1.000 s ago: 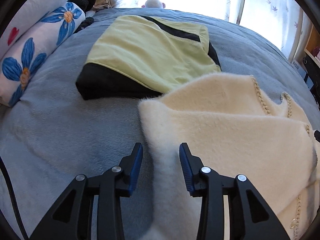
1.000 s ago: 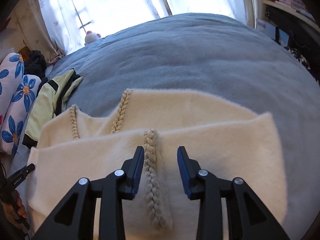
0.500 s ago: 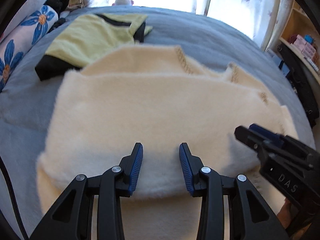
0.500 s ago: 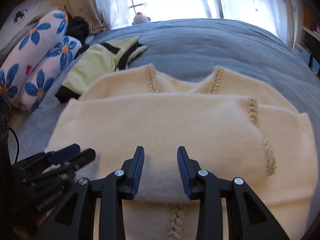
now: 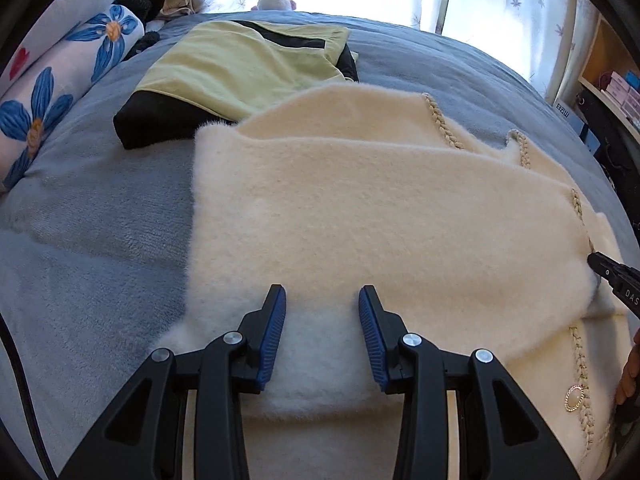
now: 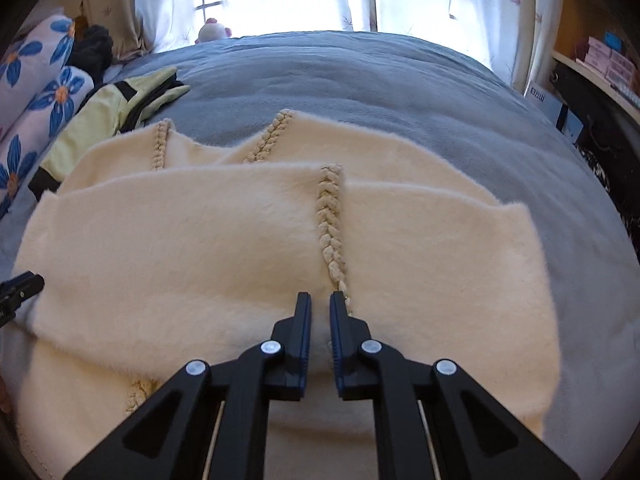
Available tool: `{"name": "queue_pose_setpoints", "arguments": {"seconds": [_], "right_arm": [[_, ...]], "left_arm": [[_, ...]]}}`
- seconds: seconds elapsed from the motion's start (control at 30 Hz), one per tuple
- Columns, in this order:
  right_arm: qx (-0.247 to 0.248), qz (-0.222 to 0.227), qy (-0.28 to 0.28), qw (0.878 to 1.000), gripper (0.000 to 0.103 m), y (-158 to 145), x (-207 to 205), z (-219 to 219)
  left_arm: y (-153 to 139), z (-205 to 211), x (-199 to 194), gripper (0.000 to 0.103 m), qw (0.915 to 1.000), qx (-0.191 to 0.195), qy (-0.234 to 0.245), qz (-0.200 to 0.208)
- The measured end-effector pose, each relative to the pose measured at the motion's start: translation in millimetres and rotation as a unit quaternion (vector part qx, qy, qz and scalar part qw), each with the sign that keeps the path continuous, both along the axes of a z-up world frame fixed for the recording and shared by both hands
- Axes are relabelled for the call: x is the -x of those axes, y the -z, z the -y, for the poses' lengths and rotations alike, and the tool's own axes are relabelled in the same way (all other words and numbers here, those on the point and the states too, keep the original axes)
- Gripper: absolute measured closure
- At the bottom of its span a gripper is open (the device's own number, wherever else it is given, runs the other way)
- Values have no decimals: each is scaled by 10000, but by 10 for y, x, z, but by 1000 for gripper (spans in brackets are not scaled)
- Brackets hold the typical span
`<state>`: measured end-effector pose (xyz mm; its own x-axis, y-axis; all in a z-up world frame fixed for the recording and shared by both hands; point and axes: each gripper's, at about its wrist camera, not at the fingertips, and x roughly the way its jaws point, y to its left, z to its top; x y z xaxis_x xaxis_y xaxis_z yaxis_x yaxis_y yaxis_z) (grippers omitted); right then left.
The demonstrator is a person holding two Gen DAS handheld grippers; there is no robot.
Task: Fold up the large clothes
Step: 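Release the cardigan with both tools and pull them back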
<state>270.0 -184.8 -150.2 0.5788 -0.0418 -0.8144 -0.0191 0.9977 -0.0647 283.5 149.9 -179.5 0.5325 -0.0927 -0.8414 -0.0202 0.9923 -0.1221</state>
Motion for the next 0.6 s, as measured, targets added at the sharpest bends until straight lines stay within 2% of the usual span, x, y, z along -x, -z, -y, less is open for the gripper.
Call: {"name": "queue_pose_setpoints", "arguments": {"seconds": [0.07,0.23,0.3,0.43,0.5,0.57,0.6], "right_arm": [[-88,-58,69,9999,92,-22,-1,-21],[-666,-223,159,9974,92,-156,102,26],[-678,-179,130,9975,92,-253,192,6],[-788,-35,68,9969,91,-516,424,-11],[-842,61,40,9964,86,-664,552,-16],[-853,207,34,9961,74,-828,709,-21],[-841,278,31,9961,71,-897,774,-27]], "left_arm": [[-20,6,-21,65,10000,20,-37,-73],[-165,-6,38,49,9996,108,-108,-219],[-284,-5,134,39,9998,16,-133,-156],[-555,5,337,34,9999,-58,-123,17],[-695,10,444,30,9999,-52,-130,94],[-843,20,582,30,9998,-43,-96,188],[-911,28,647,30,9997,-60,-79,230]]}}
